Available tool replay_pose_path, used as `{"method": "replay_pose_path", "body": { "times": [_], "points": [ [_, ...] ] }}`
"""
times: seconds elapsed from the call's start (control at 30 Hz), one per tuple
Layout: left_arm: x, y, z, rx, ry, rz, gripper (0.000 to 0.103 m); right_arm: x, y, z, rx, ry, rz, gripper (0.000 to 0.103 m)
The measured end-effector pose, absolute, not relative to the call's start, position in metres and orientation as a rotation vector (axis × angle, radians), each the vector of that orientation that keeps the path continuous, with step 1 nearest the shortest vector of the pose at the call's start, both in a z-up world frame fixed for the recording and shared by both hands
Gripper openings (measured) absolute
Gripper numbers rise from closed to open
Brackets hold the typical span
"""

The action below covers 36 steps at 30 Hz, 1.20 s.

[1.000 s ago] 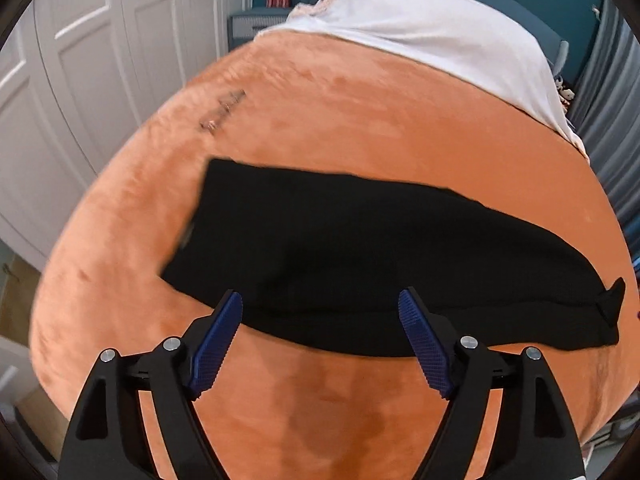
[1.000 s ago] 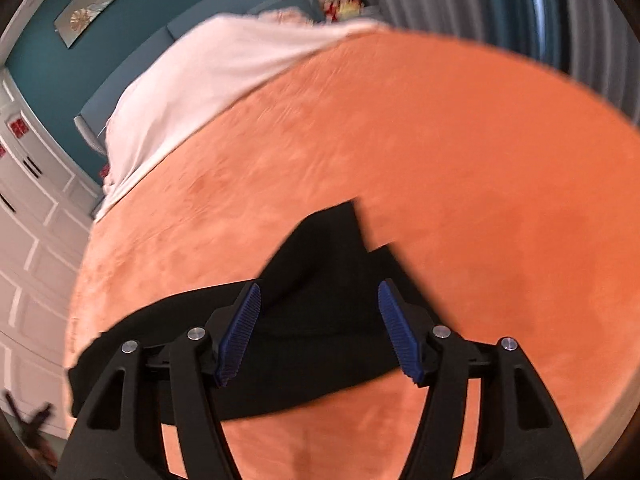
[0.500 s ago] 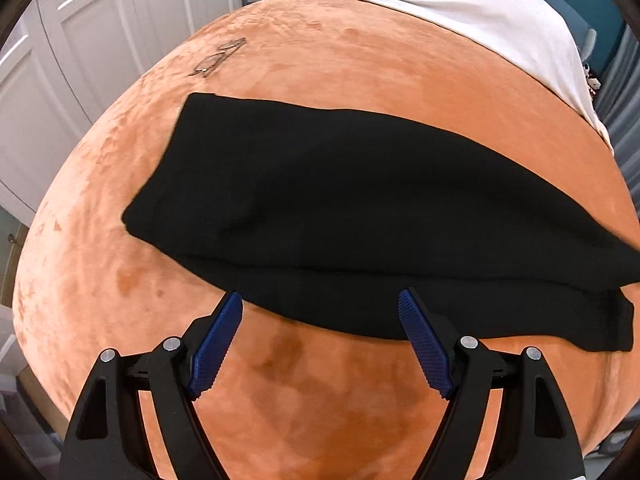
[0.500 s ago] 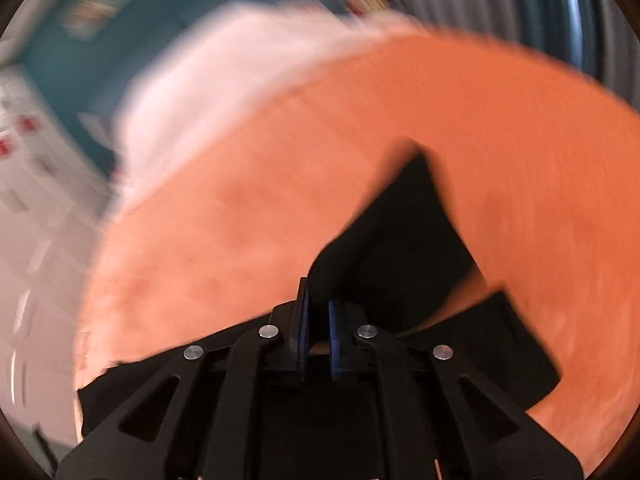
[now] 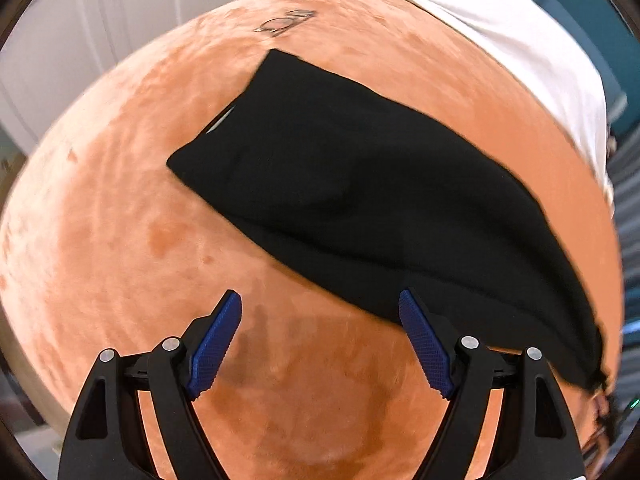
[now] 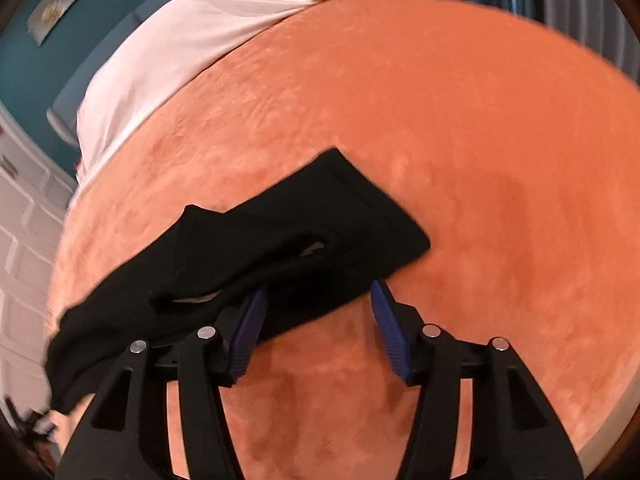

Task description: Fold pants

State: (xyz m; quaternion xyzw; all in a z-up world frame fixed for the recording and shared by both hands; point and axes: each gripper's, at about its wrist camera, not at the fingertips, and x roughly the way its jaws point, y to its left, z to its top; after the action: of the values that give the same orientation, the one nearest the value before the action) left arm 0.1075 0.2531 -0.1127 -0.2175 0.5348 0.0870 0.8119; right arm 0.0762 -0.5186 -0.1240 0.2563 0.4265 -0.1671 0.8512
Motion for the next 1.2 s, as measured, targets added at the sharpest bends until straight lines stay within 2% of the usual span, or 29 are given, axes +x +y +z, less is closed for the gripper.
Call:
{"method": "replay_pose_path", "body": {
  "times": [0.03,0.3,0.33,0.37,0.4,0.43,0.47,0.5,0.6,0.67,0.7,0.73,0.87,0.9,1.07,1.1,1.2],
  "points": [
    [0.109,0.259,-0.116,-0.506,1.138,0.196,0.079,0.082,-0.521,-0.126,0.534,0.897,-0.361,0.059],
    [0.139,0.279,-0.139,-0.777,1.095,0.203,0.078,0.099,-0.528,-0.118,0.535,0.884,-0.371,0.059],
    [0.144,0.279,-0.141,-0.781,1.103,0.198,0.075,0.102,-0.527,-0.118,0.523,0.878,-0.359,0.044],
    [0.148,0.279,-0.143,-0.775,1.115,0.210,0.059,0.105,-0.527,-0.118,0.530,0.878,-0.344,0.033],
    [0.150,0.280,-0.142,-0.754,1.116,0.225,0.048,0.106,-0.528,-0.117,0.539,0.877,-0.349,0.014],
    [0.152,0.282,-0.137,-0.723,1.117,0.240,0.024,0.105,-0.531,-0.112,0.584,0.853,-0.340,0.007],
    [0.152,0.286,-0.134,-0.725,1.114,0.225,0.016,0.102,-0.534,-0.104,0.623,0.816,-0.323,0.006],
    [0.150,0.291,-0.128,-0.749,1.097,0.200,0.014,0.098,-0.537,-0.094,0.657,0.769,-0.308,0.006],
    [0.142,0.307,-0.120,-0.796,1.075,0.158,0.014,0.081,-0.555,-0.069,0.744,0.661,-0.313,0.005],
    [0.138,0.308,-0.125,-0.771,1.112,0.161,0.016,0.080,-0.573,-0.086,0.719,0.763,-0.411,0.011],
    [0.137,0.305,-0.131,-0.747,1.138,0.160,0.016,0.082,-0.579,-0.101,0.697,0.845,-0.468,0.017],
    [0.136,0.301,-0.135,-0.720,1.150,0.171,0.018,0.078,-0.584,-0.119,0.659,0.946,-0.570,0.017],
    [0.124,0.286,-0.123,-0.639,1.093,0.179,0.024,0.054,-0.559,-0.116,0.684,0.861,-0.528,0.017],
    [0.121,0.284,-0.117,-0.616,1.079,0.179,0.025,0.053,-0.544,-0.113,0.646,0.855,-0.500,0.017],
    [0.102,0.283,-0.099,-0.588,1.041,0.195,0.051,0.087,-0.395,-0.102,0.389,0.935,-0.119,0.020],
    [0.097,0.283,-0.096,-0.594,1.034,0.190,0.052,0.093,-0.363,-0.102,0.379,0.938,-0.037,0.027],
    [0.090,0.281,-0.091,-0.607,1.010,0.188,0.058,0.121,-0.235,-0.115,0.417,1.010,0.295,0.029]
  ]
}}
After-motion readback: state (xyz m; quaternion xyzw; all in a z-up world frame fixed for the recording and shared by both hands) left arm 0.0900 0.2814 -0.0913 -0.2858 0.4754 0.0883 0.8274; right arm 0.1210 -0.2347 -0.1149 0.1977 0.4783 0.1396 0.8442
